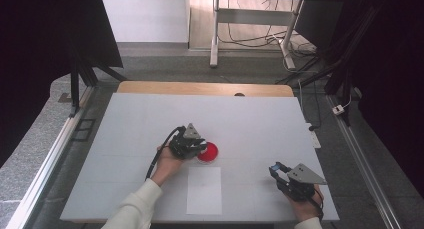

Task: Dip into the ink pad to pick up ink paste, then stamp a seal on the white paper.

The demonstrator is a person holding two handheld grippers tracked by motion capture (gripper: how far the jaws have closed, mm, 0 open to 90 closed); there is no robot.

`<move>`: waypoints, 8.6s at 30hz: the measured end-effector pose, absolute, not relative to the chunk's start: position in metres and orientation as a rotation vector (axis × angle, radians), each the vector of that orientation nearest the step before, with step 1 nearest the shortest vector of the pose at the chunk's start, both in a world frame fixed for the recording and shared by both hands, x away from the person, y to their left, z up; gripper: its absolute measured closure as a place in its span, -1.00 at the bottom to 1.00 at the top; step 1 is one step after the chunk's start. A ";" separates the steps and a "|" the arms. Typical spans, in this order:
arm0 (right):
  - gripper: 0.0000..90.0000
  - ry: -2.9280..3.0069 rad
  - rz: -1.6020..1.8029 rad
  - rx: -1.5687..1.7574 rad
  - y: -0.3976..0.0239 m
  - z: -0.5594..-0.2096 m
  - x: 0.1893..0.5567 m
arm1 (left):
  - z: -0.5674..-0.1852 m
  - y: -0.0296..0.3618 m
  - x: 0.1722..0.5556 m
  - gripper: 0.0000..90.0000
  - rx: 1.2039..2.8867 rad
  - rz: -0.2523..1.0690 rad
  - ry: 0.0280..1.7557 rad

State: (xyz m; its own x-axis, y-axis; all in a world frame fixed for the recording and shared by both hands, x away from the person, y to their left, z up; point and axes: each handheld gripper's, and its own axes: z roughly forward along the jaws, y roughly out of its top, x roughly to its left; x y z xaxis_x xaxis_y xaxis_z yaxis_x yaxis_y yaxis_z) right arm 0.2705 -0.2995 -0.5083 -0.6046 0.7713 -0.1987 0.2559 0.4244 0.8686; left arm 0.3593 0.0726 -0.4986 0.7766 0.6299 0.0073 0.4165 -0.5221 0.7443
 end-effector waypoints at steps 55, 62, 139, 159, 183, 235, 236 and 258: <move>0.44 2.086 1.134 0.860 -0.299 -0.508 0.270 | -0.476 0.087 0.350 0.67 2.089 0.323 0.782; 0.44 2.086 1.129 0.861 -0.299 -0.508 0.270 | -0.465 0.096 0.341 0.67 2.058 0.300 0.748; 0.43 2.088 1.112 0.862 -0.298 -0.509 0.270 | -0.470 0.095 0.278 0.67 2.133 0.119 0.545; 0.43 2.097 1.115 0.858 -0.297 -0.511 0.271 | -0.492 0.086 0.279 0.67 2.174 0.119 0.521; 0.43 2.100 1.113 0.858 -0.297 -0.511 0.271 | -0.507 0.077 0.282 0.67 2.235 0.137 0.493; 0.43 2.100 1.117 0.854 -0.296 -0.511 0.271 | -0.507 0.064 0.280 0.69 2.363 0.198 0.488; 0.43 2.099 1.117 0.854 -0.296 -0.511 0.271 | -0.507 0.064 0.280 0.69 2.364 0.199 0.488; 0.43 2.101 1.117 0.854 -0.295 -0.511 0.270 | -0.509 0.065 0.279 0.69 2.350 0.200 0.488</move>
State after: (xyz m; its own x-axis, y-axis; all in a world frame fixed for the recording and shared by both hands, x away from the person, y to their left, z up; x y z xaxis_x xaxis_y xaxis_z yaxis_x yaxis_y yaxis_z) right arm 0.2701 -0.2950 -0.5109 -0.6102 0.7648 -0.2069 0.2562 0.4376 0.8619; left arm 0.2785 0.0655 -0.5093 0.9164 0.4003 0.0059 0.2890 -0.6717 0.6821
